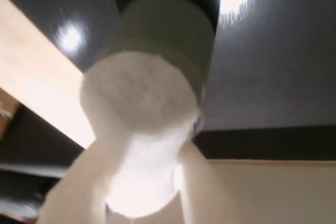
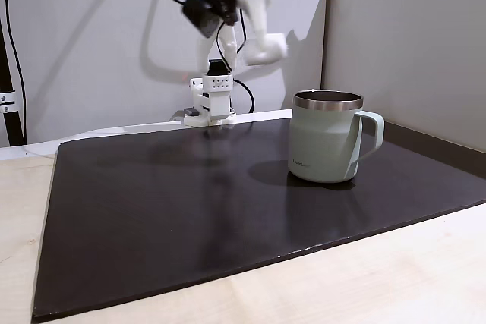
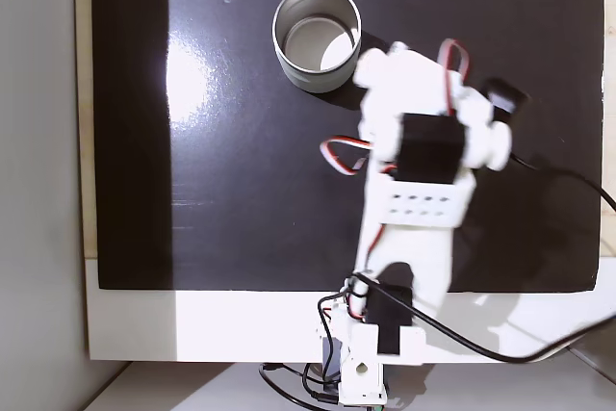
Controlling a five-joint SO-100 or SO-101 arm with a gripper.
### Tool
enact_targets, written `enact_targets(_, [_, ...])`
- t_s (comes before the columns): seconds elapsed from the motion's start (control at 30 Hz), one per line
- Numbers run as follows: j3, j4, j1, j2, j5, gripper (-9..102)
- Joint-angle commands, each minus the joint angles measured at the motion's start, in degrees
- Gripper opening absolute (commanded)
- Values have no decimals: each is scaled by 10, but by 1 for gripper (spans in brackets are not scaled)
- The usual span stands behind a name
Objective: Grasp a gauze and put it in the cup.
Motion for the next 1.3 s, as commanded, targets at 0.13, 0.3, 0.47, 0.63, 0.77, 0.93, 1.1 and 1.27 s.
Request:
enact_targets(0.13, [-85,-25,-65,-31,2,0])
enact_targets(0.3, [-156,-54,-80,-91,5,0])
enact_targets(0.47, [-188,-64,-83,-136,3,0])
enact_targets(0.63, [-225,-66,-79,-178,4,0])
enact_targets(0.77, [-226,-66,-80,-190,4,0])
enact_targets(0.93, [-236,-68,-87,-195,1,0])
enact_targets(1.1, [-237,-67,-101,-200,-7,21])
enact_targets(1.27, [-234,-64,-113,-202,-12,33])
